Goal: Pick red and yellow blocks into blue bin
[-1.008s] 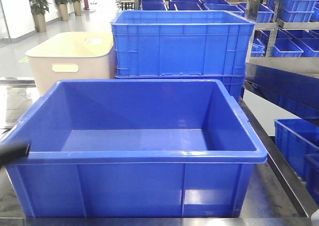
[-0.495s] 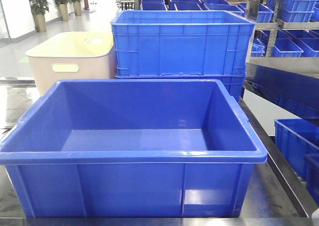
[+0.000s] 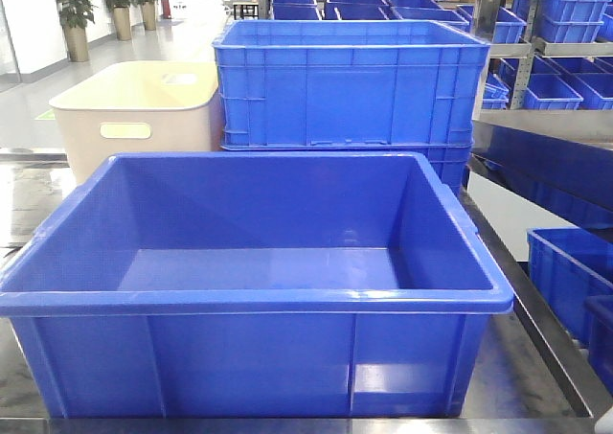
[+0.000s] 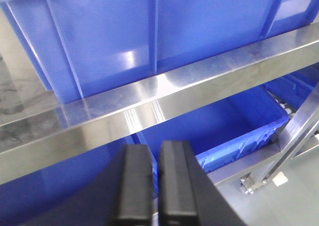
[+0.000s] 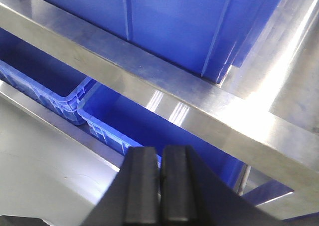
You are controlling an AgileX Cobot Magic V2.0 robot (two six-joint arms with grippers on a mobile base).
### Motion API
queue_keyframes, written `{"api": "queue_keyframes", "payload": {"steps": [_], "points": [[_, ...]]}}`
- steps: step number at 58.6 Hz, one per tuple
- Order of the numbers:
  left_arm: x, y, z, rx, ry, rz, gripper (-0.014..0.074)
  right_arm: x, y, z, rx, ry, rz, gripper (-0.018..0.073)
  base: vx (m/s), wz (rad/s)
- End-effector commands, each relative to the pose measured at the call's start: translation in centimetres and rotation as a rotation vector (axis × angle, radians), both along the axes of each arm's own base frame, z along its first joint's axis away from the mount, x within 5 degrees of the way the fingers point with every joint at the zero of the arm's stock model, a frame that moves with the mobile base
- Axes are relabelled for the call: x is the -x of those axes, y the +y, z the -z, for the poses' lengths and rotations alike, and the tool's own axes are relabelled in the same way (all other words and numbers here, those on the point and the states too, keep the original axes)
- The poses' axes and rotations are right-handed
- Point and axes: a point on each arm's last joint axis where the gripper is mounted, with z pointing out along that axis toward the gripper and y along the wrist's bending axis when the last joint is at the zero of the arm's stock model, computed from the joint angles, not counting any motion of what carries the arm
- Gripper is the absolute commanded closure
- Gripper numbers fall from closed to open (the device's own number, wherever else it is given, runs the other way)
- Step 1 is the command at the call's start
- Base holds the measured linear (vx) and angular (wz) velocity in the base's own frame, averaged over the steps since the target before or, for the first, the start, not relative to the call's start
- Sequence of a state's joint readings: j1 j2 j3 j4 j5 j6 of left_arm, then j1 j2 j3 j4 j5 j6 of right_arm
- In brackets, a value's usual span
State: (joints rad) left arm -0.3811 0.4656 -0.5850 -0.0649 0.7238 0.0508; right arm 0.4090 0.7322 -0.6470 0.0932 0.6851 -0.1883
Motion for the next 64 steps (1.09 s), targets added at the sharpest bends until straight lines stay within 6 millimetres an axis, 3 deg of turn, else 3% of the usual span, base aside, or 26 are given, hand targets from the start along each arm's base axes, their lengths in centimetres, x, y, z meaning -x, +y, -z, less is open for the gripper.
{"api": "queue_keyframes", "payload": {"steps": [1,16,42,49,60,61,64], "points": [[-0.3,-0.2,-1.5,0.051,-0.095,0.001,0.0504,-0.3,0.1,-1.4,-0.038,-0.087,0.001,0.0575,0.0,0.0],[-0.2,-0.3,-1.4,0.068,-0.08,0.002,0.0605,-0.3,0.1,-1.4,-0.043,-0.085,0.001,0.0575,0.0,0.0],[-0.3,-0.2,-1.5,0.064,-0.089,0.001,0.0603,-0.3,0.1,-1.4,-0.043,-0.085,0.001,0.0575,0.0,0.0],[-0.4,0.2,-1.1,0.032,-0.195,-0.017,0.0601,-0.3,0.2,-1.4,-0.044,-0.085,0.001,0.0575,0.0,0.0],[-0.1,1.5,1.8,0.108,-0.452,-0.165,0.06,-0.3,0.2,-1.4,-0.046,-0.084,0.001,0.0575,0.0,0.0],[0.9,2.3,4.6,0.136,-0.551,-0.237,0.06,-0.3,0.2,-1.4,-0.046,-0.084,0.001,0.0573,0.0,0.0],[1.3,2.5,5.6,0.149,-0.561,-0.258,0.06,-0.3,0.2,-1.4,-0.046,-0.084,0.001,0.0573,0.0,0.0]]}}
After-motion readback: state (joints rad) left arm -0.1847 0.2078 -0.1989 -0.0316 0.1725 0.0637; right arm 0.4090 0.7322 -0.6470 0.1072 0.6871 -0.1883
